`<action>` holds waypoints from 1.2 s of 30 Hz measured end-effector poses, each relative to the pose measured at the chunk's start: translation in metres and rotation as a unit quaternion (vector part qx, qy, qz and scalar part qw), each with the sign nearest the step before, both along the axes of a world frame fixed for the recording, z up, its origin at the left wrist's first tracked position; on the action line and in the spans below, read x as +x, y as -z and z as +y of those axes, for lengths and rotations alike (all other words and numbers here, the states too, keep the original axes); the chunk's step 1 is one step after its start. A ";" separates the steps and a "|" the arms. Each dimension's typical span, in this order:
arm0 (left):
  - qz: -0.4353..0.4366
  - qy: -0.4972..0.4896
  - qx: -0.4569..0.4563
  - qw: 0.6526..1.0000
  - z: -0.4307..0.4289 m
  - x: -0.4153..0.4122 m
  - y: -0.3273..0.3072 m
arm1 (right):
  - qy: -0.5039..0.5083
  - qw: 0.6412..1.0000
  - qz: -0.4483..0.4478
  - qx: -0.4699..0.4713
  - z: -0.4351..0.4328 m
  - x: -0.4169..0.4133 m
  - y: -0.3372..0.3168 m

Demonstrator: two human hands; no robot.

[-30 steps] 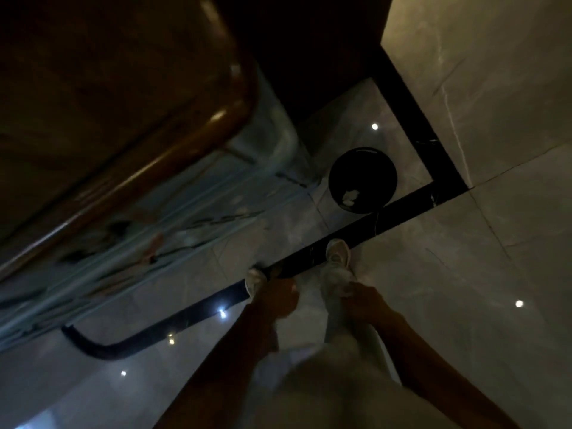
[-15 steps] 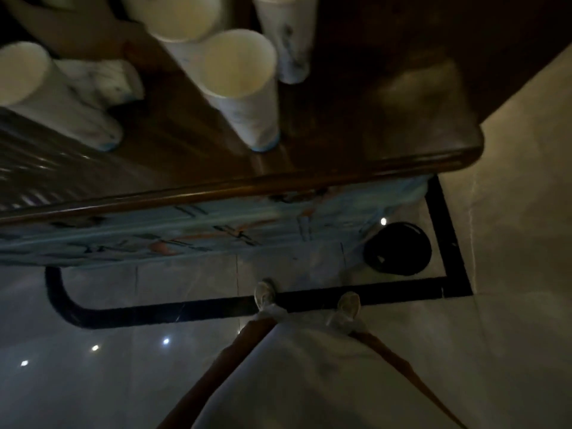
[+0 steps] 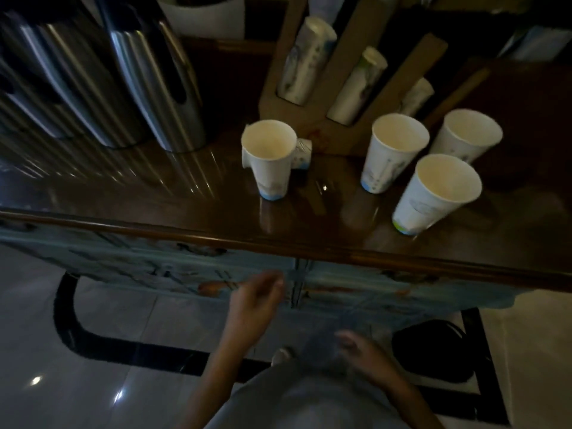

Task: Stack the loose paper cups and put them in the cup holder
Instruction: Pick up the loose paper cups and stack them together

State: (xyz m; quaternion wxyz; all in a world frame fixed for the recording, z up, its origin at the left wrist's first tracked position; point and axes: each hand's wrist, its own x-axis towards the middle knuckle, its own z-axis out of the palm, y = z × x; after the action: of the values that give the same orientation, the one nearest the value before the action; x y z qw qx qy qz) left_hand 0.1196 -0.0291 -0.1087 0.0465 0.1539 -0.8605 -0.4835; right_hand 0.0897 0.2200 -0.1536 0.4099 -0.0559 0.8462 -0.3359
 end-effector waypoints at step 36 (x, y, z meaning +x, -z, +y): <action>0.188 -0.018 0.087 0.978 -0.111 -0.119 -0.089 | -0.010 0.878 0.433 -0.202 -0.159 -0.243 -0.268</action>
State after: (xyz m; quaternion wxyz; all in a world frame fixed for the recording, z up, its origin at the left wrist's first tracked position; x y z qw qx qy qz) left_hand 0.0011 -0.1404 -0.0197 0.2022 0.0791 -0.7882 -0.5758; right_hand -0.1533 0.0614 0.1148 -0.0143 -0.2857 0.8524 -0.4378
